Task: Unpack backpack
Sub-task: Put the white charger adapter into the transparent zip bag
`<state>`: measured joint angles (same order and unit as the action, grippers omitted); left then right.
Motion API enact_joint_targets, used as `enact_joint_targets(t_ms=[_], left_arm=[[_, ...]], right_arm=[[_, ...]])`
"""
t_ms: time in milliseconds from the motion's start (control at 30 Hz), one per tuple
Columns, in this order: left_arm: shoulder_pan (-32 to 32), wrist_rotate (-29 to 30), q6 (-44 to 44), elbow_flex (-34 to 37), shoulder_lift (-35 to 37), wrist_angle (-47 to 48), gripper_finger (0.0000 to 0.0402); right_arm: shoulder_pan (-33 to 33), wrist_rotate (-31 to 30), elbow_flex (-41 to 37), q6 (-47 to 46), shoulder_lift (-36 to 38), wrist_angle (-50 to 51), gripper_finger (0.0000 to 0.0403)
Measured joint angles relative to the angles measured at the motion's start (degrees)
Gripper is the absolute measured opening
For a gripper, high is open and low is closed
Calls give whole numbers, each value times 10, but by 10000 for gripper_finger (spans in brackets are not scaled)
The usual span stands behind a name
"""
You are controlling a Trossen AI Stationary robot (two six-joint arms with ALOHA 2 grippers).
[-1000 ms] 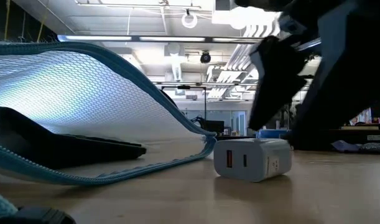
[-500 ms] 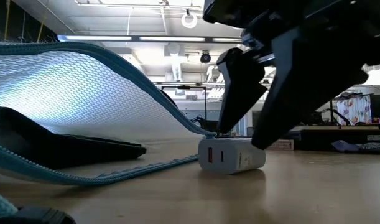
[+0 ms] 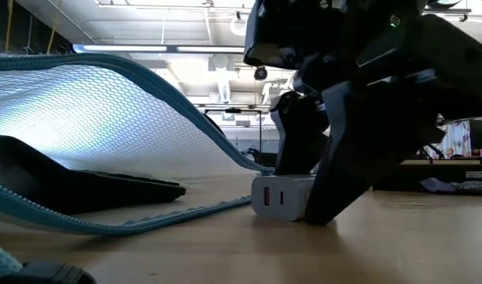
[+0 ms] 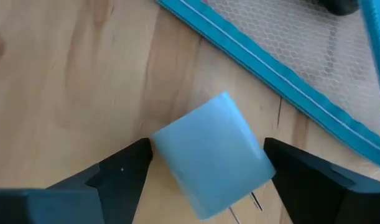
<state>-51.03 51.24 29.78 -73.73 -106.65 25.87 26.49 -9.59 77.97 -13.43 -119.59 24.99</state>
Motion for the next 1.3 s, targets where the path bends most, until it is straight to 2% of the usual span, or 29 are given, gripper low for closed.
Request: enact_joint_targets(t_ms=[167,200,433,533,633,800,900,1033,1200,1300], left_arm=[[0,-1,0,0,0,0,0],[0,-1,0,0,0,0,0],[1,4,-4,0,0,-1,0],[-1,18,-9,-4,0,-1,0],[-4,24,-28,-18,3,-1,0],[-12,35,-59,-49,10,1,0],[-23,35,-48,-64,19,15,0],[-47,6,66,-80,33,105,0],[-78,-121,324,-93,38,308,0],[-97,-195,449,-74,38,368,0]], right_arm=[[15,-4,0,-76,-1,0,172],[19,-7,0,-92,-1,-5,167],[45,-23,-1,-131,-4,-159,167],[38,-50,-1,-131,-4,-197,167],[26,-52,-1,-133,-4,-236,167],[7,-46,-1,-156,-8,-250,167],[-2,-29,-1,-185,-18,-254,167],[-4,-14,1,-200,-39,-269,167],[-6,9,62,-183,-74,-268,167],[-10,13,117,-167,-106,-235,167]])
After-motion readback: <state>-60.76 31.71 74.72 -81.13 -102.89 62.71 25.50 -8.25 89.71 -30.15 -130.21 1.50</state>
